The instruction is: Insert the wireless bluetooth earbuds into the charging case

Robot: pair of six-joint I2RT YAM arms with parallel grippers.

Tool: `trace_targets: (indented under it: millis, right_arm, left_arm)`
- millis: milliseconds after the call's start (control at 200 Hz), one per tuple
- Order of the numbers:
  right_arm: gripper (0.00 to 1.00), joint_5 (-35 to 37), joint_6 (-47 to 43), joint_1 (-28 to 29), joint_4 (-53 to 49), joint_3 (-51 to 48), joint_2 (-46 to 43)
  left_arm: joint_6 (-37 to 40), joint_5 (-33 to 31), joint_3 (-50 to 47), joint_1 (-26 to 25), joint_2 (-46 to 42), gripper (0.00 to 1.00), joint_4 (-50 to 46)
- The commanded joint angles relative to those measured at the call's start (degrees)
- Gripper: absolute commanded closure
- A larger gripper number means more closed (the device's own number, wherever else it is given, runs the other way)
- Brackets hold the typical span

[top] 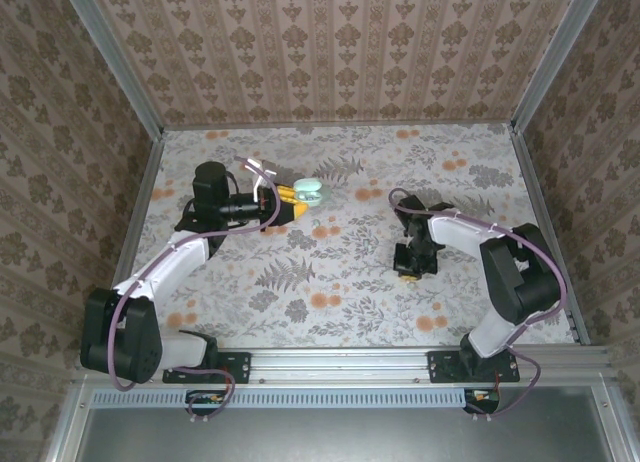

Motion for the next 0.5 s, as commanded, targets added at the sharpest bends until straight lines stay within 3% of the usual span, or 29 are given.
trace_targets:
  millis: [0,495]
  right_arm:
    - [0.94,3.3,-0.7,-1.1,-3.7,-2.0,-1.4]
    - [0.78,6.8,6.3,-1.1,-7.1,-2.1,-19.1]
  left_arm:
    - [1.1,0.4,1.5,0.6,-1.4,0.98,0.4]
    - [1.1,0.4,1.6,0.5,-1.3,0.98,0.6]
